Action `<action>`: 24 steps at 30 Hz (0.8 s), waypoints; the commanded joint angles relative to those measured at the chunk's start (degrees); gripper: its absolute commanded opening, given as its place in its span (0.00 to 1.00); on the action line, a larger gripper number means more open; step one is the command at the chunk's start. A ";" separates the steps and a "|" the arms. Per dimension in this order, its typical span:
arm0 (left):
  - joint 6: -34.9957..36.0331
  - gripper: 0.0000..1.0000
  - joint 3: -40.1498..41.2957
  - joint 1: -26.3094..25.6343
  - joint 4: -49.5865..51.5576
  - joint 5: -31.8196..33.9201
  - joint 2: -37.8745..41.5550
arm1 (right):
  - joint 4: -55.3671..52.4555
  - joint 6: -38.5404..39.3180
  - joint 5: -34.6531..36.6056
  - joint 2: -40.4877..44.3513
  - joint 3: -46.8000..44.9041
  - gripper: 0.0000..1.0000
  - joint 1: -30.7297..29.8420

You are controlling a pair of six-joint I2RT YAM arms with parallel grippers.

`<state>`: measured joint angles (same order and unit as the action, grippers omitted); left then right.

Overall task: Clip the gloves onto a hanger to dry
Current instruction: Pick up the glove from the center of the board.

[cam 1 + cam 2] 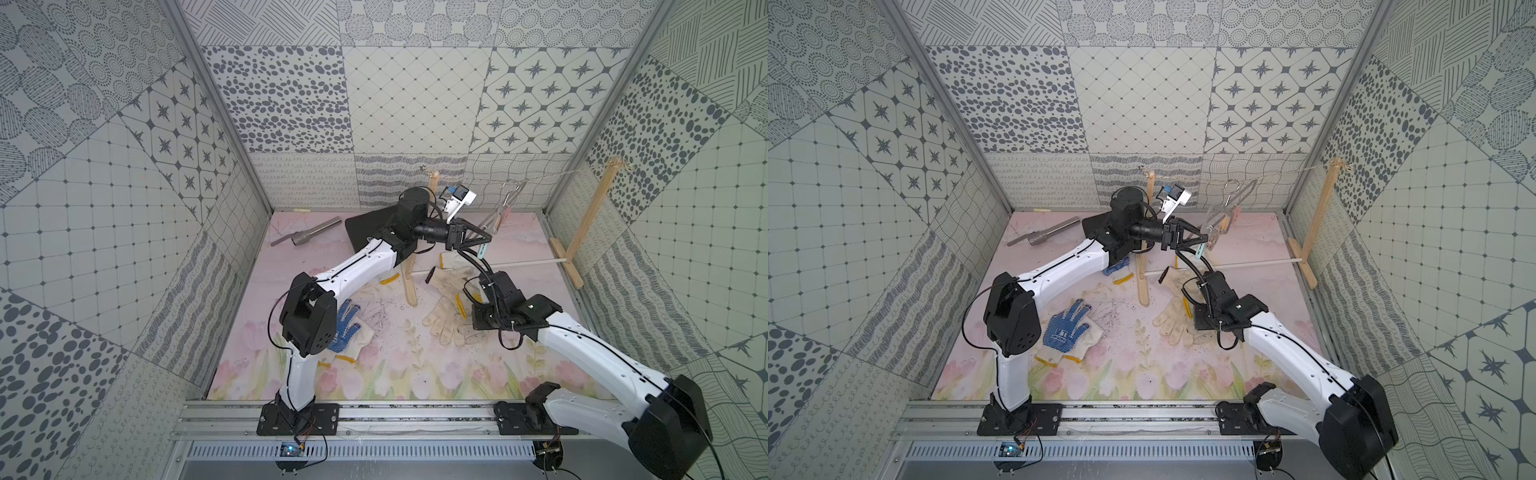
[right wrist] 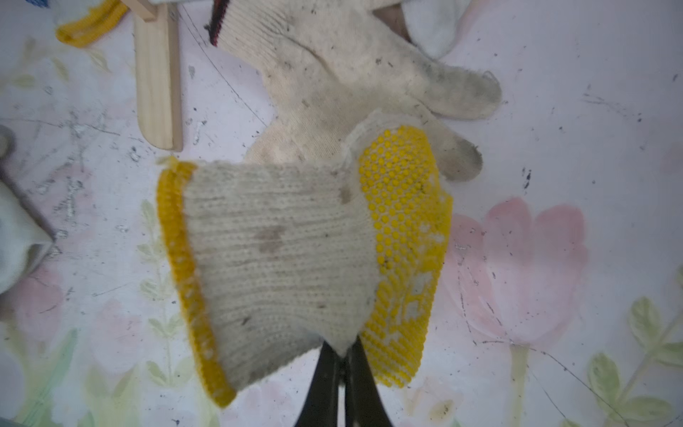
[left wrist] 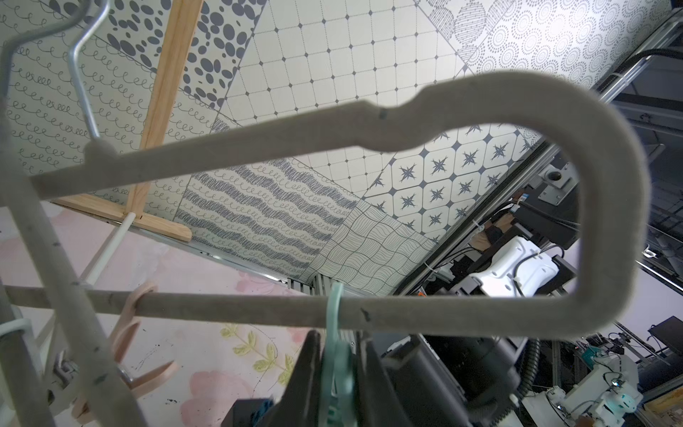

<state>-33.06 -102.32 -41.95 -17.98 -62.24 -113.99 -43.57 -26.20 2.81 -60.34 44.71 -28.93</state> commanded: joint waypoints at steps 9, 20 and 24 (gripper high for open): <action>-3.43 0.01 -0.33 0.38 -8.18 -0.69 -0.91 | 2.35 -6.06 -16.67 19.75 -1.85 0.00 12.05; -5.12 0.00 -0.90 0.38 -10.16 -2.09 -1.49 | 8.87 -2.92 -39.86 17.11 2.71 0.00 18.09; -5.14 0.00 -0.78 0.55 -10.32 -2.53 -1.05 | 14.35 -4.08 -49.25 16.95 0.95 0.00 22.88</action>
<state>-37.34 -102.54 -41.71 -23.11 -63.92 -115.24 -36.71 -30.20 -36.29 -43.59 46.15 -8.19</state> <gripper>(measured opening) 0.150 0.073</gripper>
